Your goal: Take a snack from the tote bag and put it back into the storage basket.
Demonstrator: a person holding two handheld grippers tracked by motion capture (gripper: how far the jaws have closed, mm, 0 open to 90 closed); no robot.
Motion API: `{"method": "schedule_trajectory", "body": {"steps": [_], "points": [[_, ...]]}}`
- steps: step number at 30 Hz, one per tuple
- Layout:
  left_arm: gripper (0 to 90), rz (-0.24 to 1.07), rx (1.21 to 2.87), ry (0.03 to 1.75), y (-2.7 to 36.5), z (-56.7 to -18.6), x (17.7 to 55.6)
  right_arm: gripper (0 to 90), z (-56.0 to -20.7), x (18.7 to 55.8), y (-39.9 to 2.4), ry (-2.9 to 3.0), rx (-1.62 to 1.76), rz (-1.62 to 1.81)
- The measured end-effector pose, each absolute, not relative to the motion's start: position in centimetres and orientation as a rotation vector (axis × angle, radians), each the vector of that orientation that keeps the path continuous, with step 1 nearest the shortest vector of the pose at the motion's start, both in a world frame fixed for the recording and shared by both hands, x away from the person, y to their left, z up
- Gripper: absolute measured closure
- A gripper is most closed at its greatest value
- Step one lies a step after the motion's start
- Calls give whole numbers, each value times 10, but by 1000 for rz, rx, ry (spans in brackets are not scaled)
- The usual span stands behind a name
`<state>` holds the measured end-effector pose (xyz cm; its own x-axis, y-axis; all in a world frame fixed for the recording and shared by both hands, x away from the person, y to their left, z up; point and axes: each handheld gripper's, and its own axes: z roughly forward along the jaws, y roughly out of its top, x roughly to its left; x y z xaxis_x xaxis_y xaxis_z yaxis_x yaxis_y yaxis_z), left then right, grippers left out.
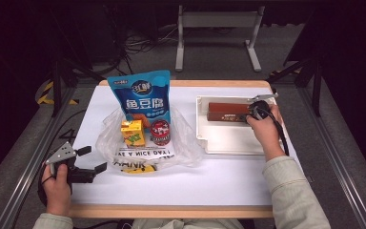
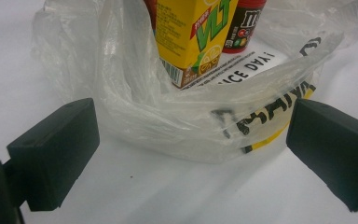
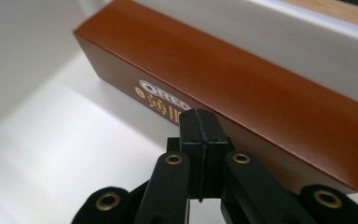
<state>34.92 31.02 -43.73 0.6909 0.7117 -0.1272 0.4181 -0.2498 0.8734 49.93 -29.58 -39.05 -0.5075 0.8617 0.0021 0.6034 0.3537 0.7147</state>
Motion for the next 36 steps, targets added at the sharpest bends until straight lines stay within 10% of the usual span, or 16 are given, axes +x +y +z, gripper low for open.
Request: {"method": "schedule_trajectory", "body": {"steps": [8, 16, 36], "points": [[31, 361, 1880, 884, 310, -437, 349, 832, -365, 490, -288, 2236, 1204, 1017], [31, 360, 1878, 883, 310, -437, 349, 476, -332, 479, -269, 2160, 1072, 1297], [31, 353, 1876, 858, 307, -436, 350, 280, -284, 476, -214, 2221, 794, 1493]]}}
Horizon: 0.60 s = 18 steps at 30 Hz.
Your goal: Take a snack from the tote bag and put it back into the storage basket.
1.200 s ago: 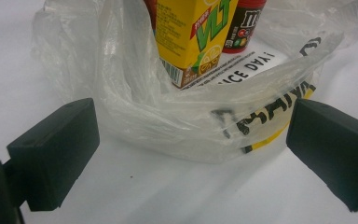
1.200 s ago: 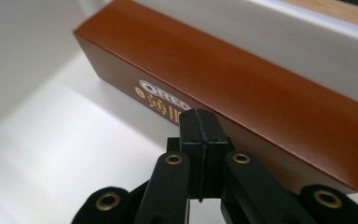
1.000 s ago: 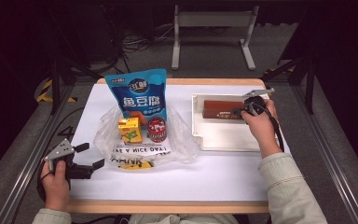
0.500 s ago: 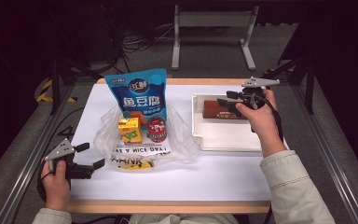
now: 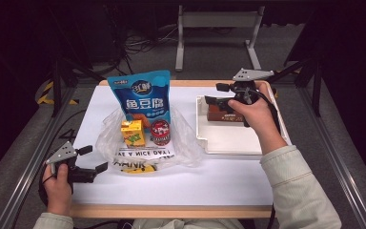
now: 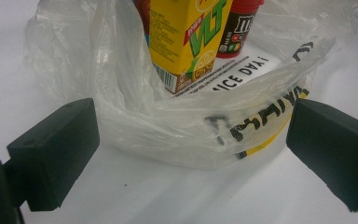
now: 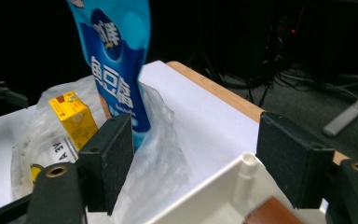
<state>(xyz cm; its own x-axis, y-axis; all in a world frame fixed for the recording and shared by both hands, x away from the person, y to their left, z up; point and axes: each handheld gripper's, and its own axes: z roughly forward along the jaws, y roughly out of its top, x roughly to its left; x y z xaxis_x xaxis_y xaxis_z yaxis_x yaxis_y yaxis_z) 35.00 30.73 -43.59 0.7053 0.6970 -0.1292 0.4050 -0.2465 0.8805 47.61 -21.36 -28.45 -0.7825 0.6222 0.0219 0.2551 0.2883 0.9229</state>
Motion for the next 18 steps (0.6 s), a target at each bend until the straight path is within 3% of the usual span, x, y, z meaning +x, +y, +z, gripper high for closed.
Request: {"method": "schedule_trajectory", "body": {"steps": [18], "points": [[30, 362, 1875, 862, 309, -436, 346, 265, -280, 496, -160, 2263, 680, 1525]]}}
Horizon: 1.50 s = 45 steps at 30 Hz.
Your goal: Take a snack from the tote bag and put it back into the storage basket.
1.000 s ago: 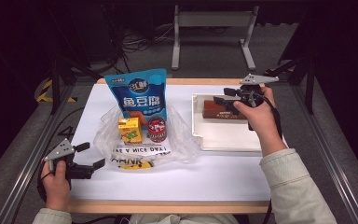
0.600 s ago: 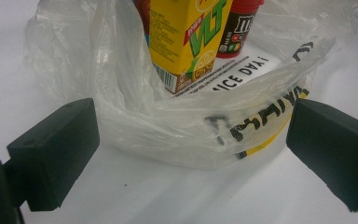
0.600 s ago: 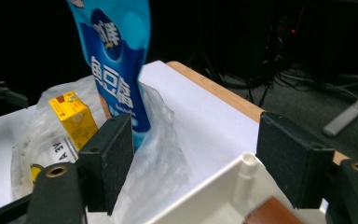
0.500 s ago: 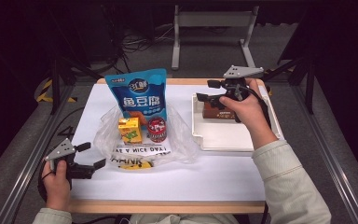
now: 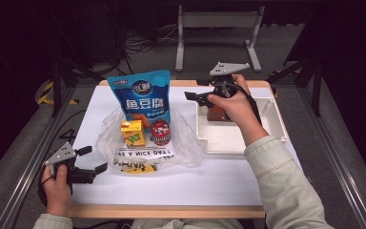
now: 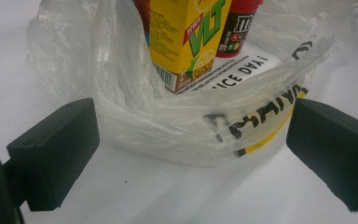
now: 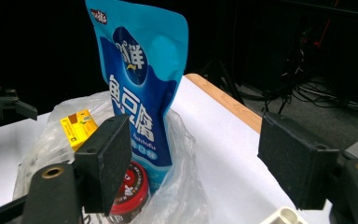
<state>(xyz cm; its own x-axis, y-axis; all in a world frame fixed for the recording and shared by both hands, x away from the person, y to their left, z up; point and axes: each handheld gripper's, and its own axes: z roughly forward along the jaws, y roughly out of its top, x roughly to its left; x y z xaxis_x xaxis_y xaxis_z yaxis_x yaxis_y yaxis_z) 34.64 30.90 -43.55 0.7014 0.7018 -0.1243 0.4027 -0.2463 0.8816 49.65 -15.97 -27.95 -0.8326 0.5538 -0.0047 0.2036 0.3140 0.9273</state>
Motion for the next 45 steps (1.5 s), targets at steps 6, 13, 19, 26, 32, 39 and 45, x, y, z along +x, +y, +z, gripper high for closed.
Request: {"method": "schedule_trajectory", "body": {"steps": [6, 13, 19, 26, 32, 39, 45], "points": [[30, 366, 1872, 868, 311, -436, 342, 264, -280, 504, -147, 2268, 649, 1548], [30, 370, 1866, 877, 315, -436, 338, 238, -284, 515, -128, 2293, 633, 1532], [30, 372, 1868, 882, 317, -437, 334, 238, -290, 525, -112, 2313, 610, 1537], [29, 373, 1858, 892, 320, -437, 332, 237, -301, 533, -92, 2329, 579, 1580], [29, 374, 1858, 889, 320, -437, 333, 237, -308, 538, -80, 2342, 547, 1568], [29, 369, 1858, 881, 320, -436, 335, 237, -310, 541, -71, 2348, 531, 1567], [29, 362, 1857, 880, 319, -437, 337, 240, -317, 547, -66, 2352, 522, 1565]]}}
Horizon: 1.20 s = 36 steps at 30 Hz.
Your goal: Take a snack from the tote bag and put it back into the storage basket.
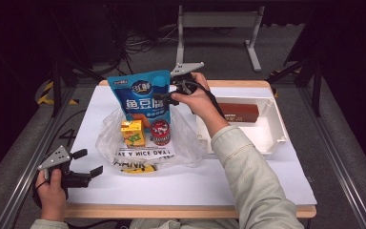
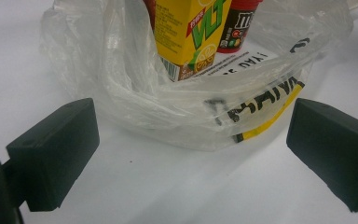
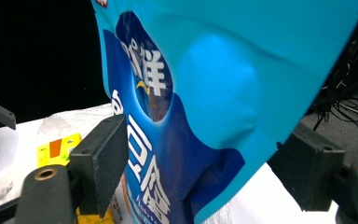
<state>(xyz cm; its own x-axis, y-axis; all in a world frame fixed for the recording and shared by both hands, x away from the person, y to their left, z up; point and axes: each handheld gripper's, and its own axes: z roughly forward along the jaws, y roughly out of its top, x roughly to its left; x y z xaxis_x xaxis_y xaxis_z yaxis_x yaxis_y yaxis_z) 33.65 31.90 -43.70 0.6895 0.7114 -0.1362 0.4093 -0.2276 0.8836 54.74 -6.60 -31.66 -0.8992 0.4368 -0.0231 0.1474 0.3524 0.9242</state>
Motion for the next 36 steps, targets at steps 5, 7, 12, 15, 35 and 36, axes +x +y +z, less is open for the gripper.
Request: {"method": "schedule_trajectory", "body": {"steps": [5, 7, 12, 15, 35, 36], "points": [[29, 361, 1858, 878, 319, -437, 338, 241, -321, 550, -62, 2364, 514, 1560], [29, 363, 1854, 878, 319, -437, 338, 241, -323, 550, -60, 2373, 508, 1564], [29, 361, 1853, 878, 320, -437, 339, 240, -326, 551, -56, 2388, 485, 1568], [29, 357, 1853, 875, 319, -437, 340, 247, -328, 552, -54, 2384, 489, 1565], [29, 354, 1860, 875, 318, -438, 340, 829, -321, 541, -38, 2482, 235, 1333], [29, 355, 1860, 872, 318, -438, 340, 841, -320, 540, -37, 2484, 227, 1328]]}}
